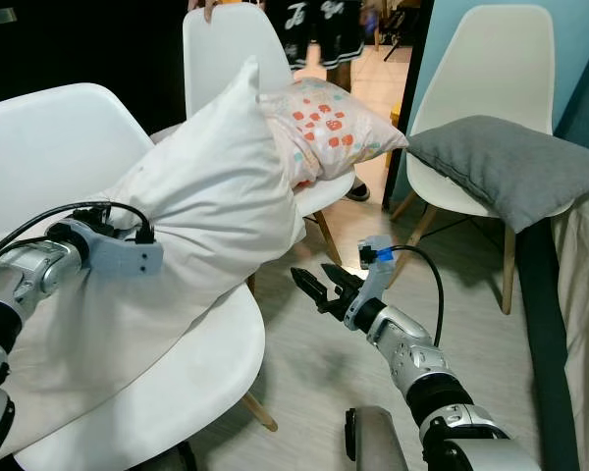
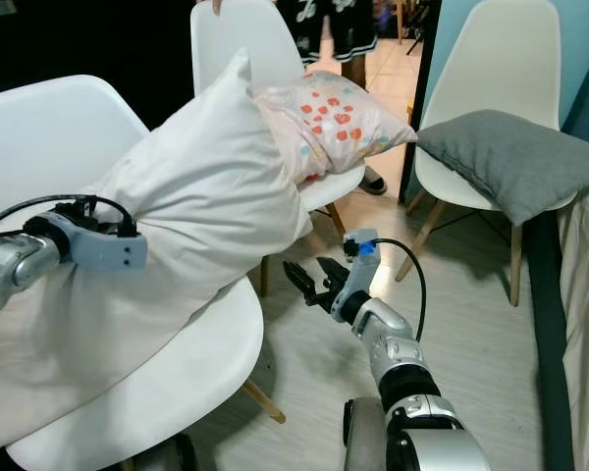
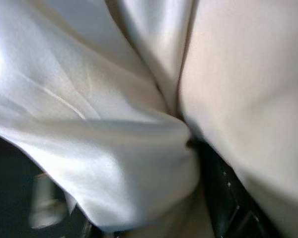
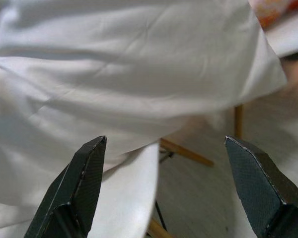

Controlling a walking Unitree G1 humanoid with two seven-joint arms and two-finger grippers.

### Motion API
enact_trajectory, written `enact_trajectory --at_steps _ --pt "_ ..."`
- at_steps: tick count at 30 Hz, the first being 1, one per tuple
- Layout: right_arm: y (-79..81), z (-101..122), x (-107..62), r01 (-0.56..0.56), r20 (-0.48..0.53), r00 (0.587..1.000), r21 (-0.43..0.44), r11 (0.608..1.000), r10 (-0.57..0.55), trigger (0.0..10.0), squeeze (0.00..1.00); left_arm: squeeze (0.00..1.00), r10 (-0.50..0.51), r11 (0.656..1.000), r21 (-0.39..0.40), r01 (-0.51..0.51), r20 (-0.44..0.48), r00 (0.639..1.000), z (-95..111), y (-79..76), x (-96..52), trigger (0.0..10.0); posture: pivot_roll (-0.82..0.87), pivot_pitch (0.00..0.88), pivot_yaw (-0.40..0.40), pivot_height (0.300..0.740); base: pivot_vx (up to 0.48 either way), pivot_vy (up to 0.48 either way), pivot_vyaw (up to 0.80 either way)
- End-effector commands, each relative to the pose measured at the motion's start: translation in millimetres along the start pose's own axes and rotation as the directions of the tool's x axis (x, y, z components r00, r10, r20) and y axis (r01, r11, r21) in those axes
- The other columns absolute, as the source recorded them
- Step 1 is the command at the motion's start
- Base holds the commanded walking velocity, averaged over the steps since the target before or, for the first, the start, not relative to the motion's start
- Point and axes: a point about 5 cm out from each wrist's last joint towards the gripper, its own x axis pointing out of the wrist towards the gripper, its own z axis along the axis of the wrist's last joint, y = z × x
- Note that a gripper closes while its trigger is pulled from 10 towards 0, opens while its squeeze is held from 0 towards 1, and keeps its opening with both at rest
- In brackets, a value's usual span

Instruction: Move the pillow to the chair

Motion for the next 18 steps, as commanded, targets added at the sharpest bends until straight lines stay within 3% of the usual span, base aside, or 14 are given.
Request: enact_trajectory --at_steps 1,5,9,10,16,17,18 --pt "0.1 -10 -0.9 0.019 -0.050 0.999 -0.006 1.000 -0.019 10.0 0.00 1.00 -0.082 0.994 -0.068 0.083 0.028 0.996 5 -19.6 -1.6 10.0 -0.07 0.057 0.050 0.501 0.000 0.000 0.00" --pt "-2.4 -10 -1.3 0.040 -0.059 0.997 -0.002 0.999 -0.040 10.0 0.00 1.00 -0.209 0.975 -0.089 0.205 -0.042 0.977 -5 -53.0 -11.8 10.0 -0.07 0.058 0.047 0.501 0.000 0.000 0.00" --pt "-3.1 -10 -1.5 0.041 -0.059 0.997 0.005 0.999 -0.041 10.0 0.00 1.00 -0.162 0.986 -0.045 0.158 -0.125 0.979 -18 -51.5 -15.9 10.0 -0.07 0.059 0.042 0.501 0.000 0.000 0.00" --pt "-3.2 -9 -1.5 0.041 -0.059 0.997 0.004 0.999 -0.041 10.0 0.00 0.00 -0.136 0.990 -0.045 0.130 -0.178 0.974 -29 -45.6 -19.9 10.0 -0.07 0.060 0.042 0.501 0.000 0.000 0.00" --pt "-4.2 -8 -1.1 0.049 -0.061 0.997 0.001 0.999 -0.049 10.0 0.00 0.00 -0.153 0.984 -0.122 0.127 -0.230 0.961 -43 -38.7 -29.5 10.0 -0.06 0.058 0.044 0.501 0.000 0.000 0.00" --pt "-4.5 -8 -0.8 0.055 -0.063 0.996 0.000 0.998 -0.055 10.0 0.00 0.00 -0.213 0.974 -0.121 0.190 -0.216 0.953 -42 -43.9 -32.8 10.0 -0.06 0.057 0.045 0.501 0.000 0.000 0.00" --pt "-4.5 -8 -0.8 0.055 -0.063 0.996 0.000 0.998 -0.055 10.0 0.00 0.00 -0.213 0.974 -0.121 0.190 -0.216 0.953 -42 -43.9 -32.8 10.0 -0.06 0.057 0.045 0.501 0.000 0.000 0.00"
